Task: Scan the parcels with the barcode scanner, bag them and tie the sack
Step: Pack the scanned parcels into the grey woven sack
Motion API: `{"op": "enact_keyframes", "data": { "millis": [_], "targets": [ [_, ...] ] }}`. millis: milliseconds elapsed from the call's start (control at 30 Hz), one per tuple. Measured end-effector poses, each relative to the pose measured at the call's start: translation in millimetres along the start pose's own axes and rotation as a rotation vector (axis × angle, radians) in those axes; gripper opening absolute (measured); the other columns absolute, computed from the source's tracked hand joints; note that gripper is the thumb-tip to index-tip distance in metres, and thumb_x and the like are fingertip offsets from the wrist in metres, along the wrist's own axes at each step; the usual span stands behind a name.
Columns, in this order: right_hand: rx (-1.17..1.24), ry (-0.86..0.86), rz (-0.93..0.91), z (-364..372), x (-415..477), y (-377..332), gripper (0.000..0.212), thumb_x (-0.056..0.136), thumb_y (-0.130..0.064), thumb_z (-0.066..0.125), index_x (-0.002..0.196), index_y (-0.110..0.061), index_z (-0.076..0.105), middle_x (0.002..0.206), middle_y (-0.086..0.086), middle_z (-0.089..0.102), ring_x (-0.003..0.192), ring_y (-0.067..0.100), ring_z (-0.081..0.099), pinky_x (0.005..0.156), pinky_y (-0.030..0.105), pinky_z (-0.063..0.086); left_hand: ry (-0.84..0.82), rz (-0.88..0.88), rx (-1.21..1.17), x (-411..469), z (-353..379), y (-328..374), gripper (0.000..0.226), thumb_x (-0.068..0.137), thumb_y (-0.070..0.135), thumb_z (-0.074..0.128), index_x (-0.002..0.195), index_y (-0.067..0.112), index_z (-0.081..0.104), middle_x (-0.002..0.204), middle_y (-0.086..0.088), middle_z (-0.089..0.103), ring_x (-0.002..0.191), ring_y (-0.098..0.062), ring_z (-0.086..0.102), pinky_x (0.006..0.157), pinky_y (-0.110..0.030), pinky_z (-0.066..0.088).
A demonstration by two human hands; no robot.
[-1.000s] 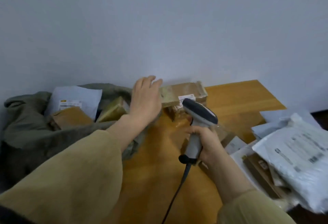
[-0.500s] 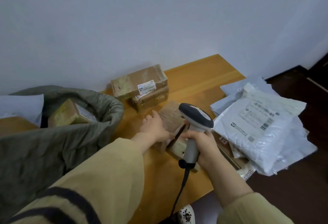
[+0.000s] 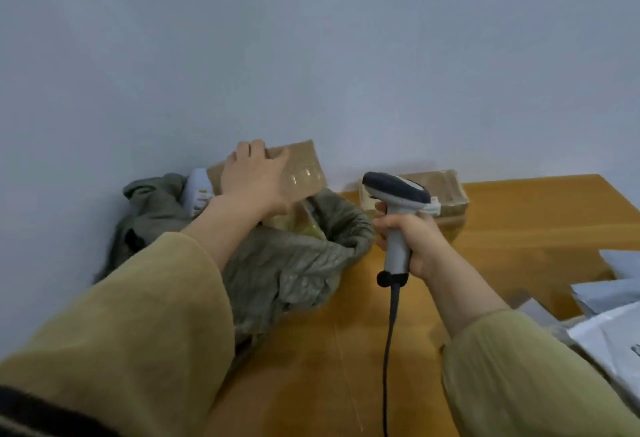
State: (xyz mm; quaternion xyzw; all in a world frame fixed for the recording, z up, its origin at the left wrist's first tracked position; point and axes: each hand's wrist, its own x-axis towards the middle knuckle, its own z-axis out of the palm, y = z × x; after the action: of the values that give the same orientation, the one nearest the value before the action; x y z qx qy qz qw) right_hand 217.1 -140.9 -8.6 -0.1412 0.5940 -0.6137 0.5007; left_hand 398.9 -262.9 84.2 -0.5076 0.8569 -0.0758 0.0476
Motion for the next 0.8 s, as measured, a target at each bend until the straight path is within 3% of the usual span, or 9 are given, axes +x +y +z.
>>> {"op": "enact_keyframes", "data": {
  "millis": [100,200,267,367,500,600,700,800],
  "targets": [
    [-0.041,-0.026,0.057,24.1,10.8,12.1,0.029,0.074,0.003,0.070,0.098,-0.013,0.063,0.108,0.014,0.066,0.102,0.035,0.062,0.090,0.052,0.051,-0.103,0.003,0.196,-3.8,18.2,-30.0,0.059,0.077,0.042,0.062,0.132,0.026,0.048,0.135,-0.010,0.032,0.125,-0.034,0.028,0.107,-0.045,0.023],
    [-0.061,-0.025,0.098,35.2,19.5,20.1,0.035,0.073,0.002,0.071,0.103,-0.010,0.060,0.111,0.018,0.064,0.101,0.036,0.062,0.089,0.051,0.053,-0.235,-0.018,0.203,3.6,34.1,-54.0,0.049,0.086,0.043,0.054,0.130,0.021,0.053,0.144,-0.009,0.029,0.131,-0.034,0.023,0.111,-0.046,0.016],
    [-0.056,-0.005,0.118,36.0,24.2,21.7,0.037,0.073,0.002,0.071,0.107,-0.008,0.059,0.111,0.018,0.063,0.100,0.036,0.062,0.087,0.049,0.054,-0.354,-0.001,0.111,9.1,40.2,-63.1,0.049,0.091,0.036,0.047,0.136,0.016,0.048,0.150,-0.010,0.027,0.136,-0.035,0.022,0.114,-0.045,0.018],
    [-0.030,0.047,0.132,26.2,30.7,18.6,0.045,0.074,0.002,0.070,0.117,-0.004,0.058,0.110,0.017,0.065,0.095,0.034,0.064,0.077,0.044,0.056,-0.371,0.023,-0.108,19.0,36.3,-57.7,0.056,0.093,0.018,0.040,0.147,0.020,0.029,0.151,-0.010,0.032,0.137,-0.031,0.032,0.107,-0.040,0.035],
    [0.042,0.133,0.114,-6.4,37.1,-4.3,0.030,0.080,0.003,0.064,0.110,-0.004,0.061,0.096,0.013,0.066,0.083,0.025,0.066,0.074,0.035,0.058,-0.299,0.028,-0.162,46.3,34.0,-33.6,0.044,0.091,0.017,0.045,0.135,0.011,0.045,0.138,-0.014,0.047,0.124,-0.031,0.047,0.102,-0.042,0.041],
    [0.065,0.229,0.072,-42.2,51.9,-26.0,0.020,0.081,0.003,0.063,0.099,-0.004,0.061,0.091,0.011,0.064,0.077,0.021,0.064,0.066,0.030,0.060,-0.196,0.069,-0.345,62.4,35.4,9.1,0.044,0.093,0.018,0.043,0.137,0.009,0.043,0.141,-0.014,0.044,0.128,-0.031,0.043,0.106,-0.040,0.037],
    [0.047,0.331,0.092,-76.0,75.2,-41.3,0.013,0.078,-0.002,0.067,0.088,-0.006,0.060,0.090,0.010,0.061,0.078,0.024,0.060,0.063,0.036,0.054,-0.249,0.055,-0.659,73.9,37.7,74.8,0.046,0.094,0.015,0.044,0.139,0.003,0.041,0.143,-0.014,0.042,0.130,-0.029,0.042,0.104,-0.034,0.035],
    [0.006,0.385,0.150,-105.0,100.8,-46.4,0.033,0.073,-0.010,0.073,0.102,-0.005,0.058,0.100,0.012,0.062,0.088,0.031,0.061,0.067,0.042,0.053,-0.389,-0.078,-0.921,95.2,54.7,136.5,0.044,0.093,0.012,0.047,0.134,-0.004,0.044,0.129,-0.019,0.051,0.118,-0.031,0.049,0.096,-0.034,0.042]
  ]
}}
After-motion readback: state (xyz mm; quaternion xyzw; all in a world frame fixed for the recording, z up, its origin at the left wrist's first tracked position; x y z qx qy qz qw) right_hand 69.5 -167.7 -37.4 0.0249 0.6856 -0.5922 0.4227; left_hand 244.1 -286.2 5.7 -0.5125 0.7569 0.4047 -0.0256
